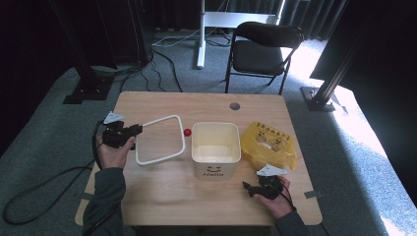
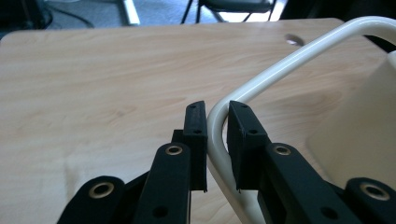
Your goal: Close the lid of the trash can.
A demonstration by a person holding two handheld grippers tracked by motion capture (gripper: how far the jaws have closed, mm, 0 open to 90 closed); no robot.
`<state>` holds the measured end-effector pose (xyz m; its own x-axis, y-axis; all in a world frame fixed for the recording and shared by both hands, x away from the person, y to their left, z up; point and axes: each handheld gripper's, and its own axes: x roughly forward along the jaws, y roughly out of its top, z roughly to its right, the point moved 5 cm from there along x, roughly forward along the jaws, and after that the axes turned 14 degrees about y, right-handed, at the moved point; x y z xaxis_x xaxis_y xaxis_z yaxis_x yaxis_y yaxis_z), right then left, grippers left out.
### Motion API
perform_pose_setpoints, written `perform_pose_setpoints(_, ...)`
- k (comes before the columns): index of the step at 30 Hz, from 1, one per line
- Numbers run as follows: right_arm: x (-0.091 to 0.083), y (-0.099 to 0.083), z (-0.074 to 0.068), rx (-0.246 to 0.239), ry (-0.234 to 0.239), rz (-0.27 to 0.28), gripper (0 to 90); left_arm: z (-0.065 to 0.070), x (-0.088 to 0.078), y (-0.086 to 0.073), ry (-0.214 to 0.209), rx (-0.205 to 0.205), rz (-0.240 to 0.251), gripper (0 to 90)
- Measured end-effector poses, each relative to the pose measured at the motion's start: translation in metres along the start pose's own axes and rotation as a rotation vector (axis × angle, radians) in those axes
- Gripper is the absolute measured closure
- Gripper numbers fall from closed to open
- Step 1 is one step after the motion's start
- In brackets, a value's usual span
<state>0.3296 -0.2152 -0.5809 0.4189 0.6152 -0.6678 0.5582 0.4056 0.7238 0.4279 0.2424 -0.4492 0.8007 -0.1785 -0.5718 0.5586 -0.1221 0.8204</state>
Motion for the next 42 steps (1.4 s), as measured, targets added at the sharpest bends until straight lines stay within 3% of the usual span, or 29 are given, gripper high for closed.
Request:
perform_pose_setpoints(8, 0.002, 0.001, 0.0, 0.001, -0.001, 0.002, 25.4, 0.029, 0.01, 0.014, -0.027, 0.064, -0.009, 79.1)
perform_pose_setpoints(17, 0.003, 0.003, 0.0, 0.004, -0.002, -0.001, 25.4, 0.048, 0.022, 0.016, -0.025, 0.116, -0.039, 79.2)
perform_pose_setpoints(42, 0.003, 0.003, 0.0, 0.003, -0.002, 0.002, 25.3, 0.069, 0.03, 0.02, -0.038, 0.131, -0.066, 79.3)
